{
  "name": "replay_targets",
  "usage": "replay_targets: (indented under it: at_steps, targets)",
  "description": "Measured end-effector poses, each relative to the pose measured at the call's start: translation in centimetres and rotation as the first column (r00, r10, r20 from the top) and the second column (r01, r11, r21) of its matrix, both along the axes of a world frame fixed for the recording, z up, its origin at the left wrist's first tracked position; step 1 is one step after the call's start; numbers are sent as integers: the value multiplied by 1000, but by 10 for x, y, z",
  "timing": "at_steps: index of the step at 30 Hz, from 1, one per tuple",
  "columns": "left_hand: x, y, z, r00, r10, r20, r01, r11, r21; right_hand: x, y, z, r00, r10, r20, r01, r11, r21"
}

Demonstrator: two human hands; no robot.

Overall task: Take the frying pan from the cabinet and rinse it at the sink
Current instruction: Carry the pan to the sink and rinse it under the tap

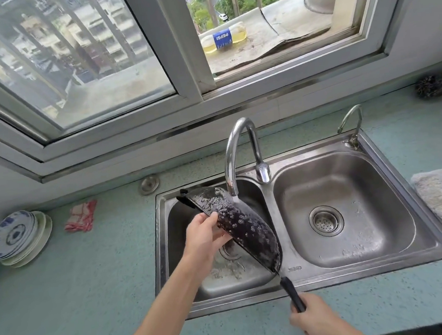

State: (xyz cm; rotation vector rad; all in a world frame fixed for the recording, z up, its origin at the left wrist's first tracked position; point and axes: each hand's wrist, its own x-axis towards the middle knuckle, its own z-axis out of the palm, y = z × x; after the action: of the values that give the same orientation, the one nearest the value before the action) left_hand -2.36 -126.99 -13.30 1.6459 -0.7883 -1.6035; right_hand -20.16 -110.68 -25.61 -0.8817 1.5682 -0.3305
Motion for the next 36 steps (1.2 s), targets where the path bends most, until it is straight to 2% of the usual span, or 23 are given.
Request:
replay_targets:
  at_steps: [7, 11, 20, 24, 27, 33, 36]
  targets:
    - [19, 7, 14, 1000, 0, -1, 0, 995, -102, -5, 11, 13, 994, 20, -106, -29, 996, -84]
    - [29, 6, 22, 998, 2, -70, -11, 991, -136, -9, 18, 19, 982, 8, -187, -31, 992, -122]
    - [32, 14, 36, 989, -79, -126, 54, 980, -193, 8, 39, 23, 974, -1, -226, -2, 1000, -12]
    - [26, 11, 36, 989, -96, -115, 71, 976, -204, 21, 45, 22, 977, -114, -178, 111, 994, -23]
    - [21, 5, 35, 993, -100, -67, 84, 975, -207, 31, 39, 23, 993, -58, -106, 61, 998, 31]
    - [12, -20, 24, 978, -155, 142, 178, 971, -163, 54, 39, 17, 989, -128, -72, 131, 991, 30]
    - [5, -36, 15, 953, -212, 215, 244, 961, -130, 71, 26, -7, 999, -27, -22, 30, 990, 137]
